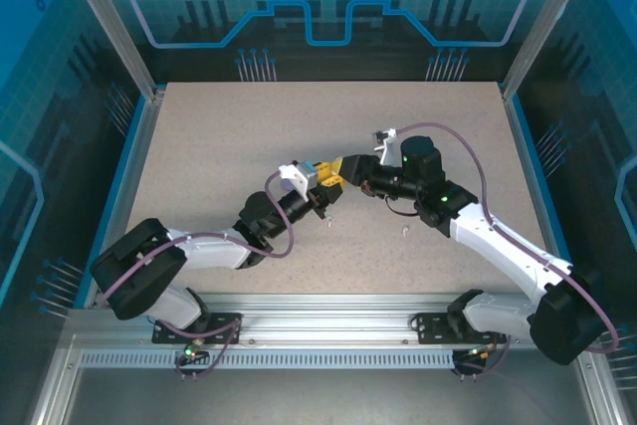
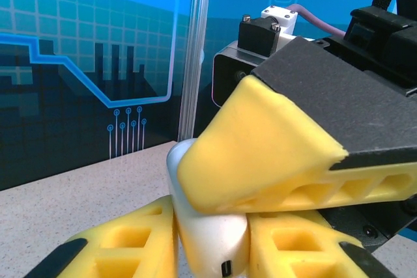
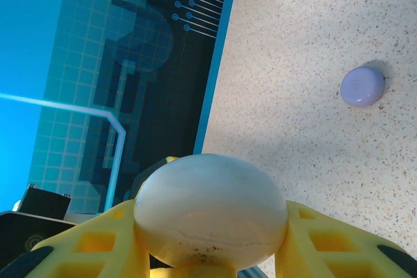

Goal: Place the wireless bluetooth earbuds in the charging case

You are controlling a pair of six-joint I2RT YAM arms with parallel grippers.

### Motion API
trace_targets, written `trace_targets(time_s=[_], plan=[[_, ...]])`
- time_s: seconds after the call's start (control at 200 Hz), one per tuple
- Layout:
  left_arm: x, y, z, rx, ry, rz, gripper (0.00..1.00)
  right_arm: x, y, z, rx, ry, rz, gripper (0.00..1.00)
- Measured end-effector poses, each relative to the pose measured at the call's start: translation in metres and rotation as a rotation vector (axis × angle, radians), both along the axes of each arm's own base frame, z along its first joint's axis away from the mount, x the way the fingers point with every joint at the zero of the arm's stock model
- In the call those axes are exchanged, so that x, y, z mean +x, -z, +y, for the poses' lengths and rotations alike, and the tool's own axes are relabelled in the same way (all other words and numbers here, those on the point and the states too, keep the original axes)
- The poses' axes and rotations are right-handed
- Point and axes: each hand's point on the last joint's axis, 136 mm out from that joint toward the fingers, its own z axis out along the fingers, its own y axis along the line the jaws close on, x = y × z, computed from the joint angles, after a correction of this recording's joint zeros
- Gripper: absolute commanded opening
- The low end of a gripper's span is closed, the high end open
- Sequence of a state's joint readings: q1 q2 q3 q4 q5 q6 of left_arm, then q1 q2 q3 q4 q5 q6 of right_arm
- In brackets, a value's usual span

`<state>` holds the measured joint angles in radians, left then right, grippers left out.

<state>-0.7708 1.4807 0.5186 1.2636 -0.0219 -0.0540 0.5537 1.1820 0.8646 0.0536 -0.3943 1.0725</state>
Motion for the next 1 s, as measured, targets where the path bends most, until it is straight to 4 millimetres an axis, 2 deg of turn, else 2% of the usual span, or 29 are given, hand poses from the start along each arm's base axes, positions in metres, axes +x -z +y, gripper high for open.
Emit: trace_targets(time_s=[0.165, 0.275, 0.49, 0.655, 0.84, 1.0], plan=[[-0.001, 0.001, 0.001, -0.002, 0.003, 0.005, 0.2, -0.002, 0.004, -0.002, -0.049, -0.01, -0.038, 0.72], [-0.004, -0.001, 0.004, -0.017, 0.006, 0.014, 0.17, -0.008, 0.005, -0.009, -0.117, -0.037, -0.09, 0.77], [-0.018, -0.023, 0.01, -0.046, 0.037, -0.022, 0.15, -0.005, -0.032, -0.036, -0.174, -0.077, -0.336, 0.75], [-0.03, -0.032, 0.011, -0.049, 0.084, -0.042, 0.16, -0.005, -0.046, -0.048, -0.225, -0.188, -0.543, 0.73], [-0.044, -0.034, 0.008, -0.03, 0.15, -0.046, 0.16, -0.023, -0.059, -0.05, -0.302, -0.387, -0.831, 0.72], [-0.052, -0.039, 0.008, -0.029, 0.184, -0.059, 0.16, -0.032, -0.079, -0.044, -0.315, -0.572, -1.013, 0.59]])
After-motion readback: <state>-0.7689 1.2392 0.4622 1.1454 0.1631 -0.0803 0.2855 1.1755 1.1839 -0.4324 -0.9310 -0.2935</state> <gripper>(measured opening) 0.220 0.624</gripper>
